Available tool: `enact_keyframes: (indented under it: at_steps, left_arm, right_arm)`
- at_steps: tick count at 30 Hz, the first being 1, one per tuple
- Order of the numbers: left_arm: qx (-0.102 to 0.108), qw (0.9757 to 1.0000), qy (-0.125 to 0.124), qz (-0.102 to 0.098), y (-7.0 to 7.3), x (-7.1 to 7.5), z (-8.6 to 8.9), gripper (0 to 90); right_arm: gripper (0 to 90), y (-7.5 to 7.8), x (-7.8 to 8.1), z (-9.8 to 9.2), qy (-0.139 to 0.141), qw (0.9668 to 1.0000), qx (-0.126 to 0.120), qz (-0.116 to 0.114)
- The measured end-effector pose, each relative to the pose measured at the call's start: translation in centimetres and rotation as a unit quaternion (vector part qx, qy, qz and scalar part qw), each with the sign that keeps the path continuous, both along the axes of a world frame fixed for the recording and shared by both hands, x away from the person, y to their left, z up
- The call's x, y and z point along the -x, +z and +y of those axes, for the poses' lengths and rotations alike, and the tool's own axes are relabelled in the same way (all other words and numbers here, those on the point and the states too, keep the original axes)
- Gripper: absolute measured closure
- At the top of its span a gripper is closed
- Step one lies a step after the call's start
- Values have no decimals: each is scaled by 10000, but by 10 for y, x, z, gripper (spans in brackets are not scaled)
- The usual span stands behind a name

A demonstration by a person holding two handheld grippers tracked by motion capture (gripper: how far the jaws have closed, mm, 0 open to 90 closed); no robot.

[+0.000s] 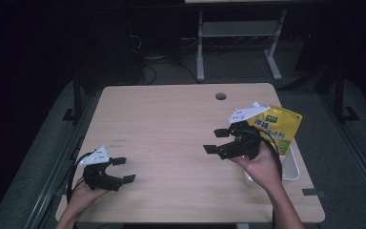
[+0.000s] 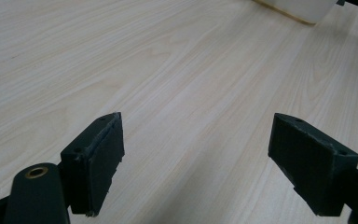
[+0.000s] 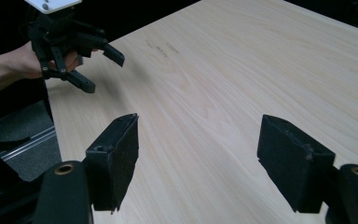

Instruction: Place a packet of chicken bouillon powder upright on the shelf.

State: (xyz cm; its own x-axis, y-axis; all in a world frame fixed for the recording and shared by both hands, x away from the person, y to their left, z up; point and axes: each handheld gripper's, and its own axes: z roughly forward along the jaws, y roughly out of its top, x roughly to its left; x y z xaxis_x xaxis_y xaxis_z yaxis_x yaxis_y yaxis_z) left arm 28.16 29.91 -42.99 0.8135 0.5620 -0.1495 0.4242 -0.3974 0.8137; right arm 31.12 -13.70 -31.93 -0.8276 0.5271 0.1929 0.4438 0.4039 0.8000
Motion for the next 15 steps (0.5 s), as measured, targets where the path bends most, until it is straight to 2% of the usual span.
enact_keyframes:
  at_steps: [15]
  left_arm:
    - [-48,10000,-51,3,-2,0,-2,177]
  right_arm:
    - [266,-23,5,29,233,9996,101,131]
